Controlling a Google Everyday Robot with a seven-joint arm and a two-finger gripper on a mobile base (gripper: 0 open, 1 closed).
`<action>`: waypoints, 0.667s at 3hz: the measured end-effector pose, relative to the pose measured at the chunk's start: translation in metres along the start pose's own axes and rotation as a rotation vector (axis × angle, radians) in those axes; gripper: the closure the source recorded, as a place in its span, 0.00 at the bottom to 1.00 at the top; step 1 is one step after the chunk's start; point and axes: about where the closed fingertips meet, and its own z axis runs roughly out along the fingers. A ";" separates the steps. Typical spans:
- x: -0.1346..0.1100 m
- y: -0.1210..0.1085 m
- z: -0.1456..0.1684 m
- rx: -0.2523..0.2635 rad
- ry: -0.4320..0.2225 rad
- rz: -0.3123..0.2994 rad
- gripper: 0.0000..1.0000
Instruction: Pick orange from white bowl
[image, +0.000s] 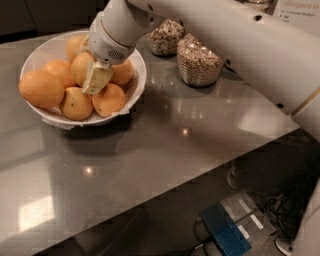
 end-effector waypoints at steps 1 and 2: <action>-0.021 0.009 -0.055 0.100 -0.057 -0.019 1.00; -0.023 0.012 -0.089 0.158 -0.080 -0.003 1.00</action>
Offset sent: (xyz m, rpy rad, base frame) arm -0.0472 -0.0722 0.0976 0.1906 -0.1321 -0.0912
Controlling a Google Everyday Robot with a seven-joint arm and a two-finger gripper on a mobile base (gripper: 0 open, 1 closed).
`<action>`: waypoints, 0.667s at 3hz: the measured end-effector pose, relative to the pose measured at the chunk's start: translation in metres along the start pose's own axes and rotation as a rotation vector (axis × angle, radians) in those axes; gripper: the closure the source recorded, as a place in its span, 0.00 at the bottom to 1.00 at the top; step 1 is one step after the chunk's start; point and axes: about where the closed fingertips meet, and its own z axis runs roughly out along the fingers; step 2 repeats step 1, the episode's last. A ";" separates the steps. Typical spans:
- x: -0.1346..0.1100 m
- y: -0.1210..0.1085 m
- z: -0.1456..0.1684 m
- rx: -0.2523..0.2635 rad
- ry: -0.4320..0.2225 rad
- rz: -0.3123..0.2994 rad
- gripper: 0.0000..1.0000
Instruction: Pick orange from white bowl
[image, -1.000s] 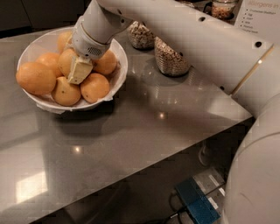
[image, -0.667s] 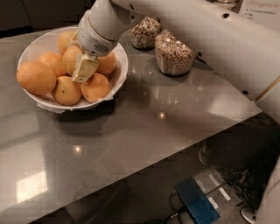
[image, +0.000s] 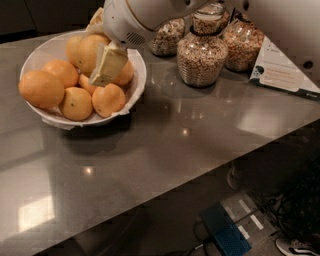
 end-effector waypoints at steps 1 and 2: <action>0.000 0.000 0.000 0.000 0.000 0.000 1.00; 0.000 0.000 0.000 0.000 0.000 0.000 1.00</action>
Offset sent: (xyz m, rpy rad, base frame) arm 0.0000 0.0000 0.0000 0.0000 0.0000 0.0000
